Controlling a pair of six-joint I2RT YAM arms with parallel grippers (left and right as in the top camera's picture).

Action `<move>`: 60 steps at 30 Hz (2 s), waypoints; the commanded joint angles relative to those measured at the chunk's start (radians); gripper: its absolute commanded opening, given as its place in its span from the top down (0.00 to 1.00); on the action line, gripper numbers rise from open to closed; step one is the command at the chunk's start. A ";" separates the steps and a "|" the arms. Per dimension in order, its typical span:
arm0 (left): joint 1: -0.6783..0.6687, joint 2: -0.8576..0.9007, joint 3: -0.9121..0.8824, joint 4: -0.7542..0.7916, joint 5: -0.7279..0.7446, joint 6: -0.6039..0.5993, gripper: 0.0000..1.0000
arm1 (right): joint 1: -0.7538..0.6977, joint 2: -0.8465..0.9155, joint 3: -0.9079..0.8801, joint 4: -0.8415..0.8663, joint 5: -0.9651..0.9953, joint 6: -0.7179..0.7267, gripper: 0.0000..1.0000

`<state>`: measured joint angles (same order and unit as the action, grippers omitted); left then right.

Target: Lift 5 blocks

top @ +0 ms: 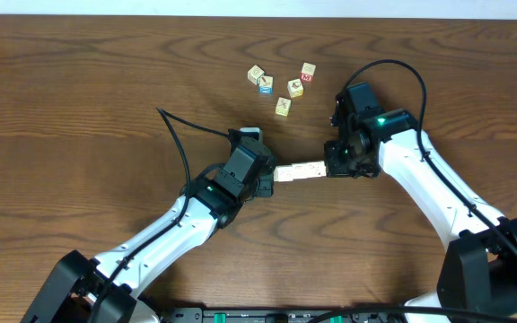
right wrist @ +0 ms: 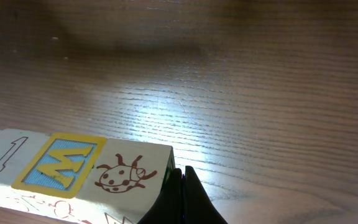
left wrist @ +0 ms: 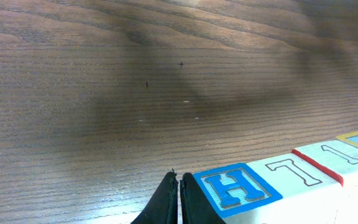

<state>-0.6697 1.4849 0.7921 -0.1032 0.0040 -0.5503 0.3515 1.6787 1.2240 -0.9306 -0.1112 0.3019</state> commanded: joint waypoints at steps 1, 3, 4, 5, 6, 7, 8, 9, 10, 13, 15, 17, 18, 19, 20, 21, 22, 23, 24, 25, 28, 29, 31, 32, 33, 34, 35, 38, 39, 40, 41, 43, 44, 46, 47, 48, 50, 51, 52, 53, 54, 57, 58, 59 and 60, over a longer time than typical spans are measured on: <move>-0.096 0.000 0.094 0.066 0.283 -0.007 0.93 | 0.108 0.009 0.031 0.037 -0.357 -0.011 0.99; -0.096 0.000 0.094 0.066 0.283 -0.007 0.93 | 0.108 0.009 0.028 0.037 -0.357 -0.011 0.99; -0.096 0.001 0.093 0.066 0.283 -0.007 0.93 | 0.108 0.009 0.026 0.037 -0.357 -0.011 0.99; -0.096 0.002 0.094 0.066 0.283 -0.007 0.93 | 0.108 0.009 0.024 0.038 -0.357 -0.011 0.99; -0.096 0.004 0.094 0.066 0.283 -0.007 0.93 | 0.108 0.009 0.023 0.037 -0.357 -0.011 0.99; -0.096 0.006 0.094 0.066 0.283 -0.007 0.93 | 0.108 0.010 0.023 0.037 -0.357 -0.011 0.99; -0.096 0.010 0.094 0.066 0.283 -0.007 0.93 | 0.108 0.010 0.023 0.037 -0.357 -0.011 0.99; -0.096 0.012 0.093 0.066 0.283 -0.007 0.93 | 0.108 0.010 0.023 0.038 -0.356 -0.011 0.99; -0.096 0.013 0.093 0.066 0.283 -0.007 0.93 | 0.108 0.010 0.023 0.038 -0.355 -0.011 0.99; -0.096 0.013 0.093 0.067 0.282 -0.007 0.93 | 0.109 0.010 0.018 0.039 -0.342 -0.011 0.99; -0.096 0.013 0.093 0.066 0.278 -0.007 0.93 | 0.108 0.010 0.014 0.042 -0.342 -0.011 0.99; -0.096 0.013 0.093 0.066 0.276 -0.007 0.93 | 0.109 0.010 0.005 0.053 -0.342 -0.010 0.99; -0.096 0.013 0.093 0.066 0.276 -0.007 0.93 | 0.109 0.010 0.002 0.055 -0.342 -0.010 0.99; -0.096 0.013 0.093 0.066 0.276 -0.007 0.93 | 0.109 0.010 -0.002 0.057 -0.342 -0.010 0.99; -0.096 0.013 0.093 0.066 0.276 -0.007 0.93 | 0.109 0.010 -0.006 0.060 -0.342 -0.010 0.99; -0.096 0.013 0.093 0.066 0.276 -0.007 0.93 | 0.109 0.010 -0.011 0.063 -0.342 -0.010 0.99; -0.096 0.013 0.093 0.066 0.276 -0.007 0.93 | 0.109 0.010 -0.014 0.064 -0.342 -0.010 0.99; -0.096 0.013 0.093 0.066 0.275 -0.007 0.93 | 0.109 0.010 -0.018 0.067 -0.342 -0.010 0.99; -0.096 0.013 0.093 0.066 0.272 -0.008 0.93 | 0.109 0.010 -0.025 0.073 -0.342 -0.009 0.99; -0.096 0.014 0.093 0.066 0.272 -0.007 0.93 | 0.109 0.010 -0.028 0.076 -0.342 -0.003 0.99; -0.096 0.018 0.093 0.066 0.272 -0.007 0.93 | 0.109 0.010 -0.036 0.086 -0.342 -0.002 0.99; -0.096 0.021 0.093 0.066 0.272 -0.008 0.93 | 0.109 0.010 -0.037 0.087 -0.342 -0.002 0.99; -0.096 0.034 0.093 0.067 0.273 -0.008 0.93 | 0.109 0.010 -0.041 0.090 -0.342 -0.002 0.99; -0.096 0.040 0.093 0.067 0.273 -0.009 0.93 | 0.109 0.010 -0.042 0.091 -0.342 -0.002 0.99; -0.096 0.046 0.093 0.067 0.274 -0.013 0.93 | 0.109 0.010 -0.042 0.091 -0.342 -0.002 0.99; -0.096 0.051 0.093 0.068 0.273 -0.016 0.92 | 0.109 0.011 -0.042 0.092 -0.342 -0.003 0.99; -0.096 0.054 0.093 0.071 0.274 -0.016 0.93 | 0.109 0.011 -0.042 0.093 -0.342 -0.002 0.99; -0.096 0.059 0.093 0.085 0.273 -0.019 0.93 | 0.109 0.013 -0.042 0.100 -0.342 -0.002 0.99; -0.096 0.059 0.093 0.086 0.273 -0.019 0.93 | 0.109 0.019 -0.042 0.100 -0.342 -0.002 0.99; -0.096 0.059 0.093 0.088 0.273 -0.019 0.93 | 0.109 0.024 -0.042 0.100 -0.342 -0.002 0.99; -0.096 0.059 0.093 0.089 0.273 -0.019 0.93 | 0.109 0.034 -0.042 0.100 -0.342 -0.002 0.99; -0.096 0.059 0.093 0.088 0.273 -0.019 0.93 | 0.109 0.052 -0.042 0.100 -0.344 -0.002 0.99; -0.096 0.059 0.093 0.088 0.273 -0.019 0.93 | 0.109 0.066 -0.042 0.101 -0.351 -0.002 0.99; -0.096 0.063 0.093 0.088 0.273 -0.019 0.93 | 0.109 0.086 -0.042 0.106 -0.372 -0.002 0.99; -0.096 0.066 0.093 0.088 0.273 -0.019 0.93 | 0.110 0.095 -0.042 0.109 -0.377 -0.003 0.99; -0.096 0.071 0.093 0.088 0.273 -0.019 0.93 | 0.111 0.103 -0.042 0.109 -0.376 -0.003 0.99; -0.096 0.081 0.093 0.089 0.273 -0.019 0.93 | 0.113 0.113 -0.042 0.112 -0.376 -0.003 0.99; -0.096 0.086 0.093 0.089 0.273 -0.019 0.93 | 0.114 0.116 -0.042 0.114 -0.376 -0.003 0.99; -0.096 0.090 0.093 0.089 0.273 -0.019 0.93 | 0.116 0.118 -0.042 0.116 -0.376 -0.003 0.99; -0.096 0.093 0.093 0.089 0.273 -0.019 0.93 | 0.119 0.121 -0.042 0.120 -0.376 -0.003 0.99; -0.096 0.096 0.093 0.090 0.273 -0.019 0.93 | 0.122 0.124 -0.042 0.124 -0.376 -0.003 0.99; -0.096 0.099 0.093 0.093 0.272 -0.019 0.93 | 0.127 0.138 -0.042 0.134 -0.376 -0.003 0.99; -0.096 0.101 0.093 0.097 0.272 -0.019 0.93 | 0.129 0.145 -0.042 0.135 -0.376 -0.003 0.99; -0.096 0.104 0.093 0.101 0.272 -0.019 0.93 | 0.129 0.150 -0.042 0.137 -0.376 -0.003 0.99; -0.096 0.109 0.093 0.105 0.272 -0.019 0.93 | 0.129 0.154 -0.042 0.137 -0.376 -0.003 0.99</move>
<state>-0.6773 1.6043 0.7921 -0.0998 -0.0044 -0.5575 0.3698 1.8019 1.1690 -0.8330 -0.1028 0.3042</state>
